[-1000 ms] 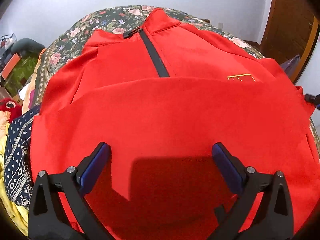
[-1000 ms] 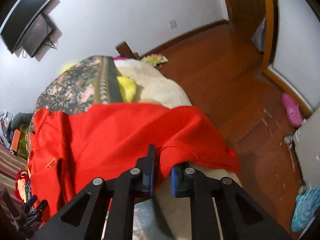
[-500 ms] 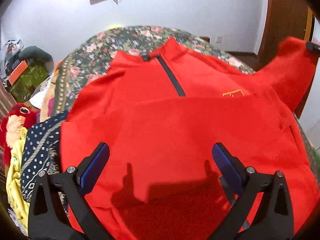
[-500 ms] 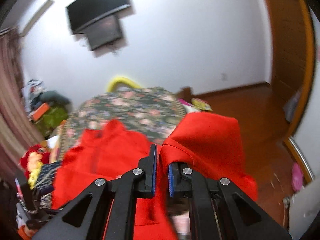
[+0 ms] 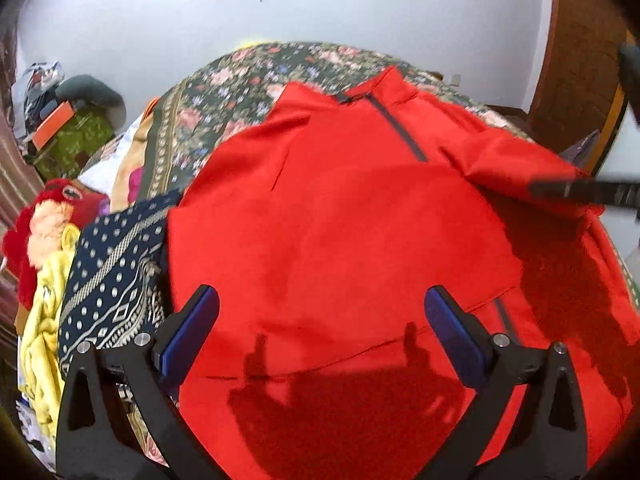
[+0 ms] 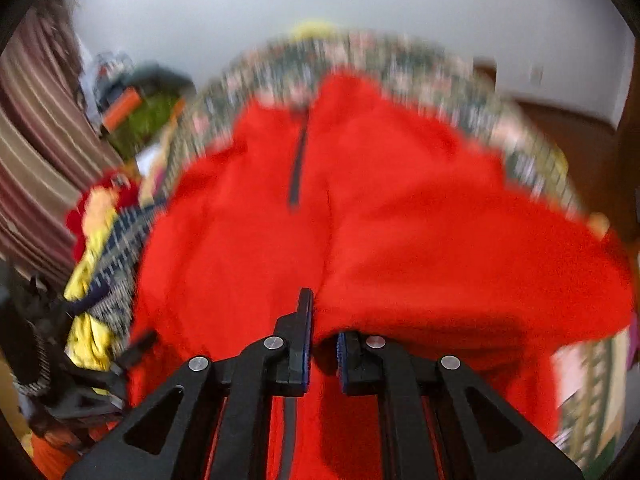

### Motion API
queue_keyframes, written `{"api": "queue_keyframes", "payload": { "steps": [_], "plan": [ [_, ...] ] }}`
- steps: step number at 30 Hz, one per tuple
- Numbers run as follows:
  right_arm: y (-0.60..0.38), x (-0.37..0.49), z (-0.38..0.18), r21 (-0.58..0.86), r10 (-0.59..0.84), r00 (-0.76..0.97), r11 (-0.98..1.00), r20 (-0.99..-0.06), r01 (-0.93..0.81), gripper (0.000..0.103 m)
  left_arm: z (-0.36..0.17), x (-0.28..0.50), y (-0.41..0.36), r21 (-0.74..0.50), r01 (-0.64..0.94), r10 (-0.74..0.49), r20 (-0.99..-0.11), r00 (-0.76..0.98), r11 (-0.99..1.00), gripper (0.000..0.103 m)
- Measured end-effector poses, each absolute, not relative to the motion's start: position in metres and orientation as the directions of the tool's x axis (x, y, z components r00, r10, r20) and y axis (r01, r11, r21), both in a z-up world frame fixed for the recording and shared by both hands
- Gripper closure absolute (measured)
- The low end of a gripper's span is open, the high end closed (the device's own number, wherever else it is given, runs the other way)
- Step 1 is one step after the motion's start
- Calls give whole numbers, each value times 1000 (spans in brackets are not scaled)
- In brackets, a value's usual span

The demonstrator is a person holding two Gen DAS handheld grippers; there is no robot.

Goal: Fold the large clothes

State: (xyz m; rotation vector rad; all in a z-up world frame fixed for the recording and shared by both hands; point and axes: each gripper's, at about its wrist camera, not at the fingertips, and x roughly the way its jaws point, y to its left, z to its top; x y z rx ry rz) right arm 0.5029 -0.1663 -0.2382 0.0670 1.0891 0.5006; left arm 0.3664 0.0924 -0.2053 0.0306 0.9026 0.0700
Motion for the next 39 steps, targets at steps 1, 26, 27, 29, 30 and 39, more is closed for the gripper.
{"api": "queue_keyframes", "payload": {
  "steps": [1,26,27,29,30,39],
  "plan": [
    [-165,504,-255,307,408,297,891,-863,-333,96,-209,365,96,53,-55,76,-789,610,997,0],
    [-303,448,-187,280,375,460,923,-805,-262,96,-155,381,-5,91,110,0,-768,640,990,0],
    [-312,445,-183,271,363,484,929,-796,-251,96,-150,384,-18,97,135,-13,-763,646,986,0],
    [-339,441,-173,258,338,532,940,-776,-222,96,-143,391,-44,108,181,-38,-755,654,977,0],
    [-353,438,-170,255,329,549,944,-768,-208,96,-140,396,-59,115,208,-51,-754,655,971,0],
    [-444,429,-186,263,257,585,962,-770,-76,96,-163,445,-199,146,446,-157,-804,573,883,0]
  ]
}}
